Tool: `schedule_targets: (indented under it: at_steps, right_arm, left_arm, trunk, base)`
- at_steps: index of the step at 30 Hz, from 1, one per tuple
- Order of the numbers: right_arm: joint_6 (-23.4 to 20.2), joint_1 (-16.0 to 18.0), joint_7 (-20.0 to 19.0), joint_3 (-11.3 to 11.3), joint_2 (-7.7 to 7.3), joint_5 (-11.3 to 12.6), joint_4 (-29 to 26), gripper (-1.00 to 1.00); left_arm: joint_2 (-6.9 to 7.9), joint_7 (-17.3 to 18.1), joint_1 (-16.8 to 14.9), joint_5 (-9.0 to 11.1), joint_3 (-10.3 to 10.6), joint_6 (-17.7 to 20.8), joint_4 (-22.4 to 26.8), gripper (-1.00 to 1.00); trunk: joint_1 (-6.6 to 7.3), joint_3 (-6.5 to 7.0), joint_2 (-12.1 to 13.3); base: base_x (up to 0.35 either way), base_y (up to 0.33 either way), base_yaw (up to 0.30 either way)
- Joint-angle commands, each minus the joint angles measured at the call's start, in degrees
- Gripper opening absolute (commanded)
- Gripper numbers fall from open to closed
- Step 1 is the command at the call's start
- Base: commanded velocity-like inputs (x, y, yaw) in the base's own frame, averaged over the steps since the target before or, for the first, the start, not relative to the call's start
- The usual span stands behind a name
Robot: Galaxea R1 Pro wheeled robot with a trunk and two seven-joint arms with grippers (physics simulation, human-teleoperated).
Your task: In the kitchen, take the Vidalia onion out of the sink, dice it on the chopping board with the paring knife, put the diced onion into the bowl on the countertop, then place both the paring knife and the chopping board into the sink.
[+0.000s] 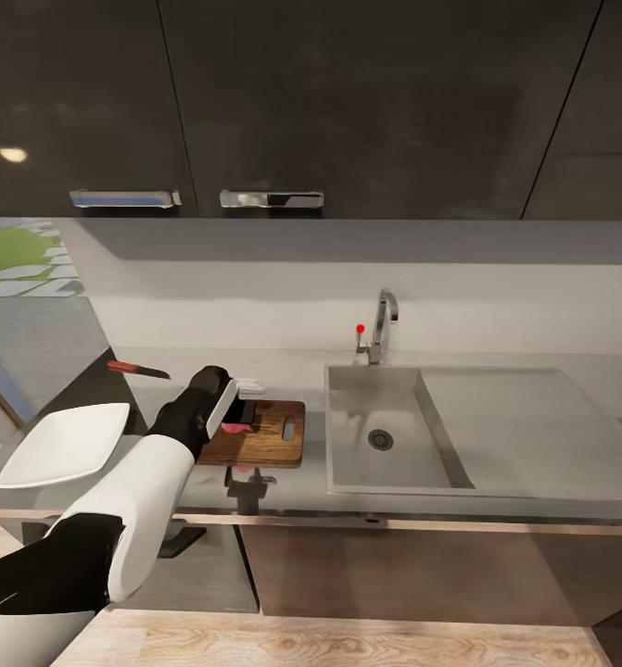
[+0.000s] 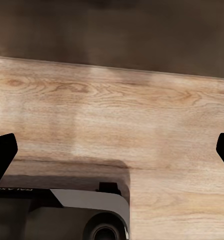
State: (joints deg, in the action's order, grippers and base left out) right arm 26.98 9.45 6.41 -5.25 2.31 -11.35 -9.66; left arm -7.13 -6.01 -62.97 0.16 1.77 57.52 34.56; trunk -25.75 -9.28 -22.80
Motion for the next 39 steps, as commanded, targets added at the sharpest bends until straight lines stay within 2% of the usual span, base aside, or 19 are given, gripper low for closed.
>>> schedule_targets:
  at_steps: [1,39]
  right_arm:
    - [0.2,0.0,0.2,-0.5,0.03,-0.6,0.0,1.00]
    - [0.2,0.0,0.2,-0.5,0.03,-0.6,0.0,1.00]
  left_arm:
    - [0.01,-0.3,0.0,0.0,0.2,0.2,0.0,-1.00]
    - [0.01,-0.3,0.0,0.0,0.2,0.1,-0.8,-1.00]
  trunk:
    - [-0.03,-0.12,-0.1]
    - [-0.03,-0.12,-0.1]
  base:
    - [0.000,0.000,0.000]
    - [0.015,0.000,0.000]
